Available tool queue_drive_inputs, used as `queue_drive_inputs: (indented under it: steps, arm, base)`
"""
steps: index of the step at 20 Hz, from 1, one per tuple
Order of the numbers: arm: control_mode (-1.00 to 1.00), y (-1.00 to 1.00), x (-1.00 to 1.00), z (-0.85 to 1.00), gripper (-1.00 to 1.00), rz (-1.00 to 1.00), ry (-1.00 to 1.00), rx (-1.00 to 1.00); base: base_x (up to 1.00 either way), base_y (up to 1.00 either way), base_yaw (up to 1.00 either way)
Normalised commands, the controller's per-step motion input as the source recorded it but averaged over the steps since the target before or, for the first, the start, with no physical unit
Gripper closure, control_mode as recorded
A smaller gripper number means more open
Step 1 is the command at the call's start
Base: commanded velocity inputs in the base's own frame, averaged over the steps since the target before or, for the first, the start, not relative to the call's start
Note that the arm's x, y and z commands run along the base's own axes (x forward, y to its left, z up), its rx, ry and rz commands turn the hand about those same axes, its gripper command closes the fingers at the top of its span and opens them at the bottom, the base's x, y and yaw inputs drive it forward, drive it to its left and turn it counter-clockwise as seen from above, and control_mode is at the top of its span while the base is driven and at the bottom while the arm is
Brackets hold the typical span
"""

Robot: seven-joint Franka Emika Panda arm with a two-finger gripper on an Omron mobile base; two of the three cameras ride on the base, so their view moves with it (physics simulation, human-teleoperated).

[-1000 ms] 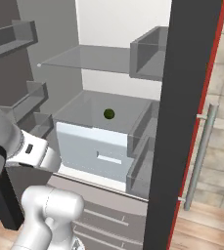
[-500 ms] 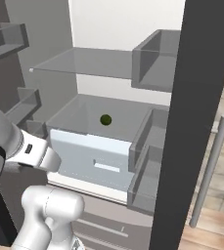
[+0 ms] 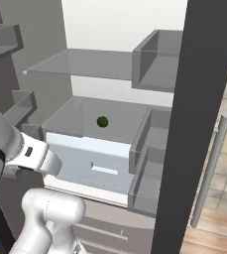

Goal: Grab the lime and lemon wedge from the fridge, place them in the blender, close the lid, and turn on the blender to create a marinade.

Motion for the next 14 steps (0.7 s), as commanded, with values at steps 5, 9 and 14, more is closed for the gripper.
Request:
queue_drive_inputs:
  steps: [5, 9, 14]
  arm:
    - [1.0, 0.0, 0.0, 0.0, -1.0, 0.0, 0.0, 0.0]
    - [1.0, 0.0, 0.0, 0.0, -1.0, 0.0, 0.0, 0.0]
    - [1.0, 0.0, 0.0, 0.0, -1.0, 0.0, 0.0, 0.0]
  base:
    - [0.24, -0.09, -0.01]
    - [0.0, -0.02, 0.0]
    - [-0.09, -0.29, 0.0]
